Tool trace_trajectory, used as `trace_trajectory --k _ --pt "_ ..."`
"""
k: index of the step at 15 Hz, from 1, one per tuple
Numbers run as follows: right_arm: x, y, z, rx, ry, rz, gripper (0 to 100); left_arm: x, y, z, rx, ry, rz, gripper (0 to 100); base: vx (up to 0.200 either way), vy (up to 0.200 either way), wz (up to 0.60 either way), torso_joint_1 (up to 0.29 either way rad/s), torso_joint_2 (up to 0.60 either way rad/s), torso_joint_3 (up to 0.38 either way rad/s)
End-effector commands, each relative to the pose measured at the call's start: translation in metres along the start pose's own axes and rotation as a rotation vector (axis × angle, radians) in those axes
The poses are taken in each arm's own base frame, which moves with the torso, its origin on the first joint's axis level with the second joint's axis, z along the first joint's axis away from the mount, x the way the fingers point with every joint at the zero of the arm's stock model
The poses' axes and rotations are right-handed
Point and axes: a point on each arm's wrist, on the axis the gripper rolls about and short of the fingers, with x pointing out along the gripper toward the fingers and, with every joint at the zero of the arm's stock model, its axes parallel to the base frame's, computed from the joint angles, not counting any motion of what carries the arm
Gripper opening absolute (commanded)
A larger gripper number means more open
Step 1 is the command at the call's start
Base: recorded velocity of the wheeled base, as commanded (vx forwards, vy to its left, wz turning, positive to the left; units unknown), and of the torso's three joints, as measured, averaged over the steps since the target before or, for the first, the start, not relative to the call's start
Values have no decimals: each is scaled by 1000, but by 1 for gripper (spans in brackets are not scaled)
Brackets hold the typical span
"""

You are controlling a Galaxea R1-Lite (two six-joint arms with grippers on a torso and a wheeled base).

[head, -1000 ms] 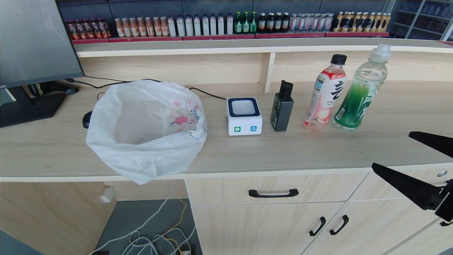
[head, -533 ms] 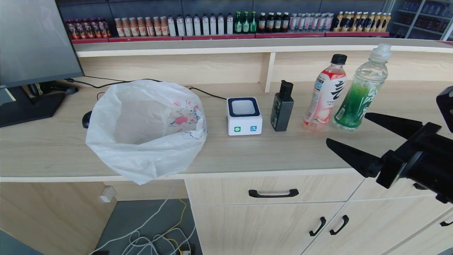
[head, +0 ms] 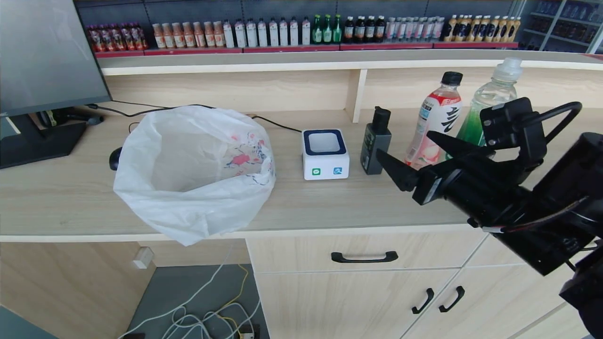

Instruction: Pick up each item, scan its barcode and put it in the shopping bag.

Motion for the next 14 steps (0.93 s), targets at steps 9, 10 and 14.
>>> trace_trajectory --k 9,10,14 --pt "74 19 -41 63 -1 -192 100 0 0 0 -1 0 0 100 0 0 0 0 0 0" --pt "77 19 -46 62 7 -197 100 0 0 0 -1 0 0 100 0 0 0 0 0 0" --pt "83 17 -51 86 9 -263 100 0 0 0 -1 0 0 100 0 0 0 0 0 0"
